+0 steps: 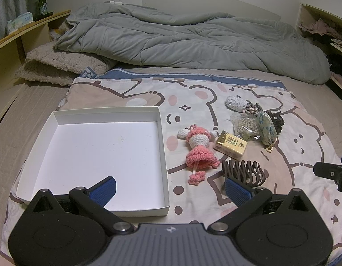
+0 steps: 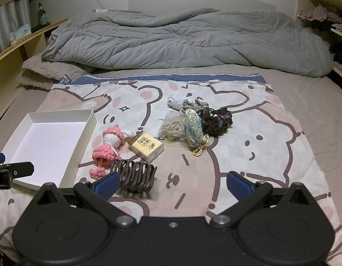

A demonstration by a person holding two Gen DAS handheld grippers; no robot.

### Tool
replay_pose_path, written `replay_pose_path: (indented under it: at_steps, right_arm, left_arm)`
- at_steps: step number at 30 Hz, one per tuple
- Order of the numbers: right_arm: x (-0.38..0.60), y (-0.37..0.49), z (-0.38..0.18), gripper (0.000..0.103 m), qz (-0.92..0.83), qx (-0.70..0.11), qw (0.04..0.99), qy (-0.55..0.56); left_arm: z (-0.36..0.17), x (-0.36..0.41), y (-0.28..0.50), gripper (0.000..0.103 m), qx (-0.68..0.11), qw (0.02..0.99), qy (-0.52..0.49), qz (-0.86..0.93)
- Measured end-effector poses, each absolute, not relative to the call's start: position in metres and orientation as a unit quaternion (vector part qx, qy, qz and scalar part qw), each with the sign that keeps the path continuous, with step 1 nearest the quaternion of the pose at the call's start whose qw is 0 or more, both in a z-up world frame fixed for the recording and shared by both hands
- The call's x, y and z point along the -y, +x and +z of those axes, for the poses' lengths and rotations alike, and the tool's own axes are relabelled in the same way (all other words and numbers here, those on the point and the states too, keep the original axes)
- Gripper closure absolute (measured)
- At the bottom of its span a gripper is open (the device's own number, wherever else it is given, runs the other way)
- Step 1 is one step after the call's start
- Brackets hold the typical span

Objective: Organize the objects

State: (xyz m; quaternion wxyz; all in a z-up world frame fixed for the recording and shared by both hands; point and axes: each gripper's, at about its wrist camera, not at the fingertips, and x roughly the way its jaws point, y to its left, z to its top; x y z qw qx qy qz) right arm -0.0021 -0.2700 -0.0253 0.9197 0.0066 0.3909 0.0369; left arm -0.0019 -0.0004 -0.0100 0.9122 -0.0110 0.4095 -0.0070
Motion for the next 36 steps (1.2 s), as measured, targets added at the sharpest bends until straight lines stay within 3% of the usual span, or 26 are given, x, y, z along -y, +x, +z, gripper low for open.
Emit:
replay_pose_path:
  at_steps: [36]
  right_arm:
    - [0.2697, -0.0034, -0.0288, 0.000, 0.037, -0.394, 0.918, 0.010]
  left_arm:
    - [-0.0107, -0.0011, -0.0027, 0.000, -0.411, 0.911, -0.010, -0.007]
